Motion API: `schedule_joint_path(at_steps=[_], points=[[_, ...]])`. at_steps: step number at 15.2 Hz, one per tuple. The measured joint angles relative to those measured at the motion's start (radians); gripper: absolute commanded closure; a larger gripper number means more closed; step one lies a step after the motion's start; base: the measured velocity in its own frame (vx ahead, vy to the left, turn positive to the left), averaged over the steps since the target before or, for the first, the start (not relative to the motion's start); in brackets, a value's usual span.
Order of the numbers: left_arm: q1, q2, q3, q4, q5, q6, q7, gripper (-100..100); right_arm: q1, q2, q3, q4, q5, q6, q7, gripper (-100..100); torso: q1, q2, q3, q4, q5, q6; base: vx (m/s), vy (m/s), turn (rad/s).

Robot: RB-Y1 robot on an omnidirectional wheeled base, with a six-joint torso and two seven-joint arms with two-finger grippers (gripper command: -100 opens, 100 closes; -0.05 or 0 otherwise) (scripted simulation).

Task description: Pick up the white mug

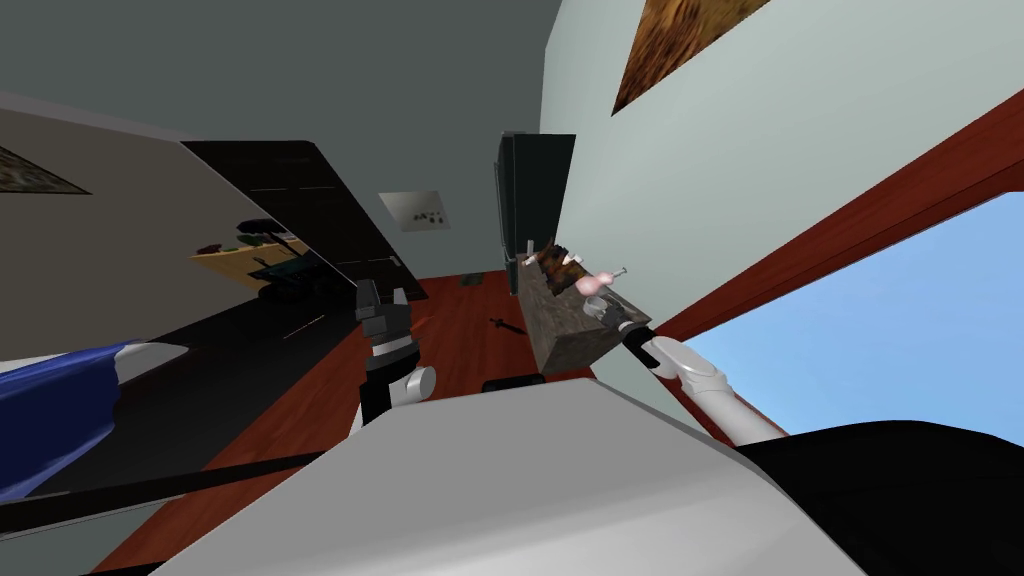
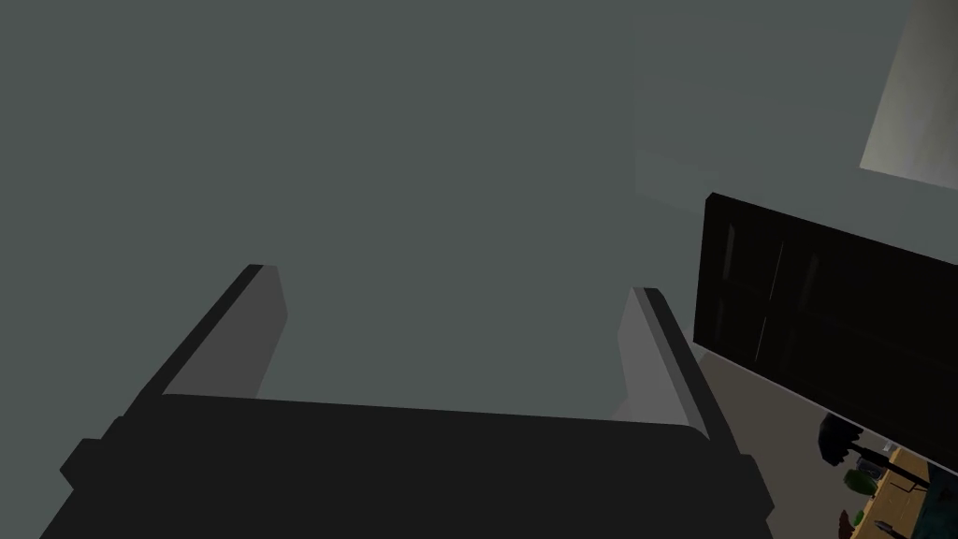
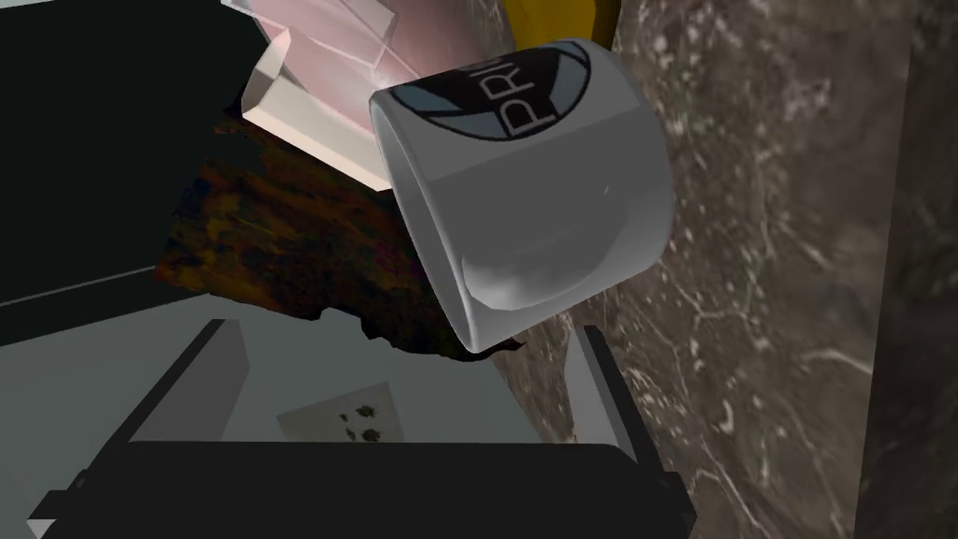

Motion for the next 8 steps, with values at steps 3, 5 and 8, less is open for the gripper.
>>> schedule_joint_path(at_steps=[3,5,8], points=[[0.000,0.000,0.000,0.000,0.000,0.000,0.000,0,0.002,0.009,0.008,0.032,0.026,0.002,0.031,-100,-0.001,0.000,0.000,0.000,0.000,0.000,0.012,-0.007,0.012],[0.000,0.000,0.000,0.000,0.000,0.000,0.000,0,0.002,0.009,0.008,0.032,0.026,0.002,0.032,100,0.000,0.001,0.000,0.000,0.000,0.000,0.000,0.000,0.000],[0.000,0.000,0.000,0.000,0.000,0.000,0.000,0,0.002,0.010,0.009,0.032,0.026,0.001,0.032,100,-0.001,0.001,0.001,0.001,0.001,0.000,0.000,0.000,0.000]])
